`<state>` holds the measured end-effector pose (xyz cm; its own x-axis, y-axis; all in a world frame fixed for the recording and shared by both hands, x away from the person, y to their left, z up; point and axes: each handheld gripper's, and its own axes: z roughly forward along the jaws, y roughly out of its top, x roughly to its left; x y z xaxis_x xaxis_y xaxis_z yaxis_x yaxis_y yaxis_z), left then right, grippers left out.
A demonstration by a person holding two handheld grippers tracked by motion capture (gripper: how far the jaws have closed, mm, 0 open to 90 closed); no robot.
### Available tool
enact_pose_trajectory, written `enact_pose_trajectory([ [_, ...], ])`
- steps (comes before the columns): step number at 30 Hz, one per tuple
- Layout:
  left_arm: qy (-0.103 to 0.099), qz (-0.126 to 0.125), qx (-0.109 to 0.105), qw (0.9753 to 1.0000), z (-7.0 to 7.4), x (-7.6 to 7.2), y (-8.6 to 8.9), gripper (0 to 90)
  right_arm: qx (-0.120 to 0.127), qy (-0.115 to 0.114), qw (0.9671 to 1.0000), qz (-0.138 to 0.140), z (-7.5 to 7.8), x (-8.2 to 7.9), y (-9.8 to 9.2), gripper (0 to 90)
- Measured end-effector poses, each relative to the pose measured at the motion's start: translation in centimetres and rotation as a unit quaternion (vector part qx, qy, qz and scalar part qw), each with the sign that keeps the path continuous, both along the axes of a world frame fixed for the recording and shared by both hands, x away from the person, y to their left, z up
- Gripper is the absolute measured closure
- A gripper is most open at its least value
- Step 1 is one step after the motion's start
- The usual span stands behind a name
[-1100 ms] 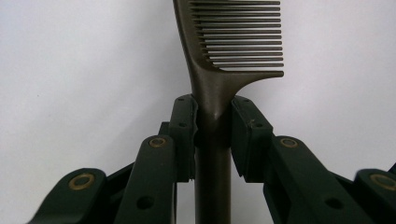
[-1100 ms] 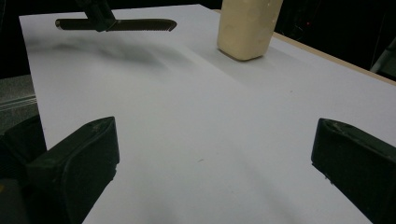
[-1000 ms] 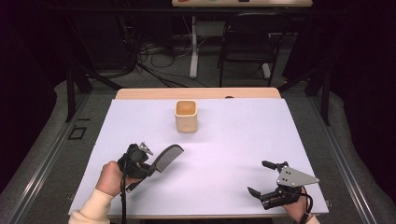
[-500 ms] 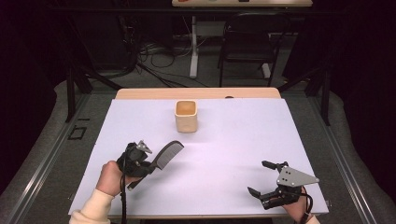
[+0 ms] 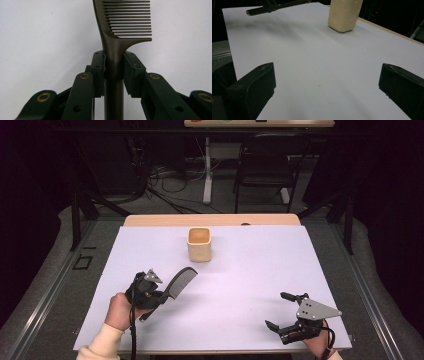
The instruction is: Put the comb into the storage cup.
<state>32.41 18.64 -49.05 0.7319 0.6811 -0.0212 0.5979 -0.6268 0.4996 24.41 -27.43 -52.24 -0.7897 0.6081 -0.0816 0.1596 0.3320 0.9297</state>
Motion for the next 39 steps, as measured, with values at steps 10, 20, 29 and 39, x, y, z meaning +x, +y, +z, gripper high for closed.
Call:
enact_pose_trajectory([
  [10,-0.018,0.005,-0.023,0.9996,-0.25,-0.24,0.0,71.8,-0.001,-0.001,1.0,0.0,0.01,0.01,-0.04,0.4],
  [20,-0.045,-0.002,-0.04,0.9982,-0.5,-0.5,-0.23,71.9,0.0,0.0,1.0,0.0,0.01,0.0,-0.06,0.4],
  [29,-0.066,0.007,-0.062,0.9959,-0.65,-0.64,0.03,71.8,-0.001,-0.001,1.0,0.0,0.03,-0.03,-0.06,0.4],
  [39,-0.087,0.015,-0.077,0.9931,-0.65,-0.76,0.21,71.9,-0.001,0.0,1.0,0.0,-0.02,0.01,-0.08,0.4],
])
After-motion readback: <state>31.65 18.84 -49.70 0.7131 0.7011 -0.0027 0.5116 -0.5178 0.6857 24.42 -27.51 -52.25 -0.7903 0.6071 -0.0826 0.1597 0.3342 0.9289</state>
